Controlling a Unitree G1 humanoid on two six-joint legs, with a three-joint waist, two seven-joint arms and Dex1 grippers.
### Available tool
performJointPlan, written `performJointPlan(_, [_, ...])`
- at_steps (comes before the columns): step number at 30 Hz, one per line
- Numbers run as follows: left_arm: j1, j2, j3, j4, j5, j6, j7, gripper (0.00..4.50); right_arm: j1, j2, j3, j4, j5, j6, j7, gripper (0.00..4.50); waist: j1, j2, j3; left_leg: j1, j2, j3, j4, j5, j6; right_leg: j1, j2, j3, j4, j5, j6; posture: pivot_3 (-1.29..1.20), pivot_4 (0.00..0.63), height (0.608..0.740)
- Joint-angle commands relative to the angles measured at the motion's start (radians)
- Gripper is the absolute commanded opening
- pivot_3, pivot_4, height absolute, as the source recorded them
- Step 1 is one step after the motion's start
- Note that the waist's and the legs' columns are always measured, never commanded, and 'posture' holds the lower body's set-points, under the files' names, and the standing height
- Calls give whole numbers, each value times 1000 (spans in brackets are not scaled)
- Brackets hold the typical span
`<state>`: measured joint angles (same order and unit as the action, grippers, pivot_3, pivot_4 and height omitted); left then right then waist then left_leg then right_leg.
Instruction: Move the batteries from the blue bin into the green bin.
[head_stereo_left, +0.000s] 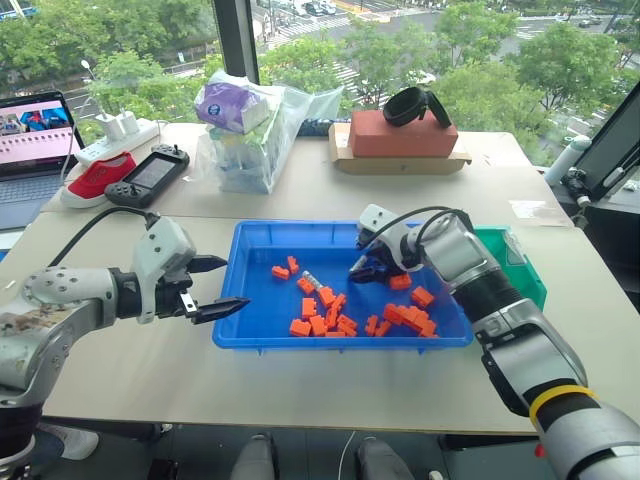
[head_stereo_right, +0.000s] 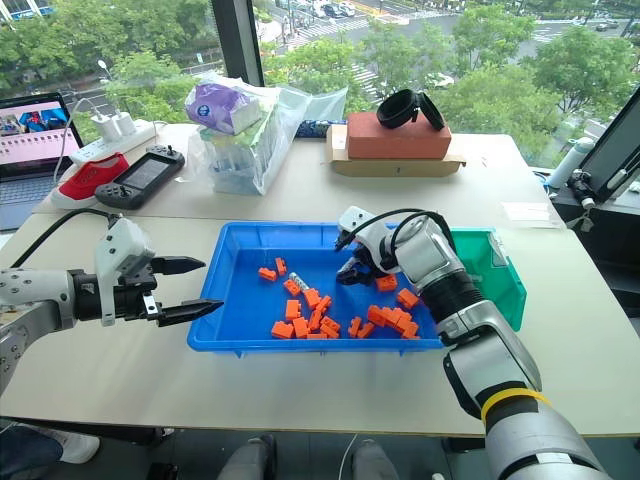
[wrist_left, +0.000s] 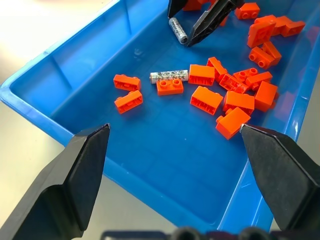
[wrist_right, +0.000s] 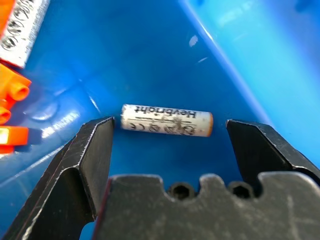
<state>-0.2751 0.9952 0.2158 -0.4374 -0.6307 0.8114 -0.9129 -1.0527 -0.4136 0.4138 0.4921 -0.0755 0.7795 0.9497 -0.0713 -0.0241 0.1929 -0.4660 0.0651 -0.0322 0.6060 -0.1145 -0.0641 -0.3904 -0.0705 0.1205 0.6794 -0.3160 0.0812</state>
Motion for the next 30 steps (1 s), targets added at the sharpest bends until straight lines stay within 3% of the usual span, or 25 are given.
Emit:
performJointPlan(1, [-10, 13, 22, -24, -5, -6, 3, 4500, 5, 2, -12, -43, 1, 36, -4, 3416, 1, 0, 0, 0, 0, 0, 0, 0, 0, 0, 0, 0, 0, 0, 0, 0, 150, 739])
performJointPlan(4, [-15, 9, 15, -21, -4, -10, 3, 4500, 8, -9, -22, -77, 8, 53, 0, 2540, 1, 0, 0, 0, 0, 0, 0, 0, 0, 0, 0, 0, 0, 0, 0, 0, 150, 739])
performJointPlan(8, [-19, 6, 11, -19, -5, -13, 1, 4500, -4, -51, -62, -162, 53, 74, 49, 2534, 2, 0, 0, 0, 0, 0, 0, 0, 0, 0, 0, 0, 0, 0, 0, 0, 150, 739])
performJointPlan(12, [-38, 0, -4, -6, -6, -20, -10, 4500, -12, -243, -108, -280, 87, 37, 174, 2534, 9, 0, 0, -1, 0, 0, 0, 0, 0, -1, 0, 0, -1, 0, 0, 0, 150, 739])
performJointPlan(18, [-62, -5, -23, 14, 0, -32, -25, 4500, -84, -442, -212, -159, 82, -89, 178, 2534, 20, 0, 0, -1, 0, 1, -1, 0, 0, -1, -1, 0, -3, 0, 0, 0, 150, 739])
performJointPlan(23, [-86, -18, -51, 32, 9, -44, -36, 4500, 30, -635, -120, -120, -15, -235, 290, 2534, 27, 0, 0, -1, 0, 1, -2, 0, 0, 0, -1, -1, -6, 0, 0, 0, 150, 739])
performJointPlan(30, [-89, -14, -56, 42, 11, -56, -45, 4500, 90, -644, -114, -114, -49, -240, 312, 2534, -1, 2, 2, -1, 0, 4, -1, 0, 0, -1, -2, 1, -3, 0, -1, 0, 150, 739])
